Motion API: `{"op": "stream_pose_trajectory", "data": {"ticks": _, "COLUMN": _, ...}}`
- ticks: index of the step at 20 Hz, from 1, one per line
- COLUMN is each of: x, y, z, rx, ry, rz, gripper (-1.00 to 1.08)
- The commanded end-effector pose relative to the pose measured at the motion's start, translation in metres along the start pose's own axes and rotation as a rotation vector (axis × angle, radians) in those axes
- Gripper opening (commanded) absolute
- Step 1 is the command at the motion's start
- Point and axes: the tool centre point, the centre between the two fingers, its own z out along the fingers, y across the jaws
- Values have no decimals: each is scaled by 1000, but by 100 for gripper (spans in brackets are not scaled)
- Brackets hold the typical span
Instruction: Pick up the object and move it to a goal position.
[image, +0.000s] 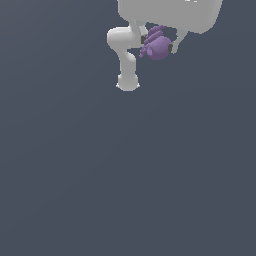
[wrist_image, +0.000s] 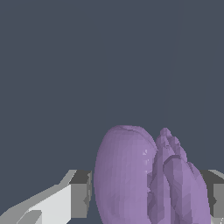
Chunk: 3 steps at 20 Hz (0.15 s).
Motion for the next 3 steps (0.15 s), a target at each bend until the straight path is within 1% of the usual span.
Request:
{"op": "stream_pose_trajectory", "data": {"ticks": 1, "x": 0, "y": -1, "z": -3, "rx": 0, "ry": 0, "rz": 0, "gripper": -100}}
{"op": "stream_pose_trajectory", "data": {"ticks": 3, "x": 0, "y": -1, "z": -4, "rx": 0, "ry": 0, "rz": 0, "gripper": -100}}
